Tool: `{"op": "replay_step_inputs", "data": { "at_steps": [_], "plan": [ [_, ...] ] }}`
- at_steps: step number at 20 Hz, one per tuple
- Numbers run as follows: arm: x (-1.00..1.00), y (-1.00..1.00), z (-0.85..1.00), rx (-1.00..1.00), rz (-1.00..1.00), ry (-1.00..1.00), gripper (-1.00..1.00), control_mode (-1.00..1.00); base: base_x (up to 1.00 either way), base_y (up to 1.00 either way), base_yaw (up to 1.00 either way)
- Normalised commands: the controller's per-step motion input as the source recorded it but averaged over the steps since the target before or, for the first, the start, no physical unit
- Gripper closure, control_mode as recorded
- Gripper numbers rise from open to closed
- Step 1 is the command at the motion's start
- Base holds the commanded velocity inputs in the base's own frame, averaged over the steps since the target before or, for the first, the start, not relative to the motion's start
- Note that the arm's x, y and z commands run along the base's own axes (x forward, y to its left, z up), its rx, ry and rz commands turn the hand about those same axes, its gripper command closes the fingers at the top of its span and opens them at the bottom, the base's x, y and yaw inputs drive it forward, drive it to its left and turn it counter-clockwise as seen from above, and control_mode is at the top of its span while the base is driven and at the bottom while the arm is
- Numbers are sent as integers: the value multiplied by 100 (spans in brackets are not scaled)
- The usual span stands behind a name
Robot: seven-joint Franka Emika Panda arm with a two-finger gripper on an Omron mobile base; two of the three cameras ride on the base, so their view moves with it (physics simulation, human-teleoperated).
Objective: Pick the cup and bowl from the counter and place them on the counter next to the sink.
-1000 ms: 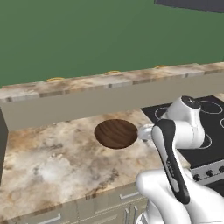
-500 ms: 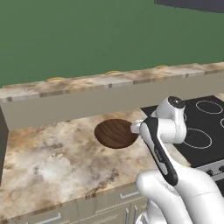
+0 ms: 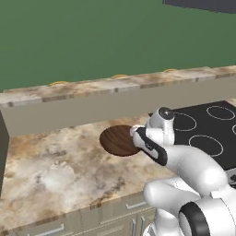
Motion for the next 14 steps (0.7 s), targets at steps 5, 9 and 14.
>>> {"op": "replay_step_inputs", "data": {
  "at_steps": [5, 9, 14],
  "plan": [
    [11, -55, 9, 7, -1, 0, -100, -100, 0, 0, 0],
    [0, -45, 11, 13, 0, 5, -100, -100, 0, 0, 0],
    [-3, -18, 7, 8, 0, 19, -100, -100, 0, 0, 0]
  ]
}}
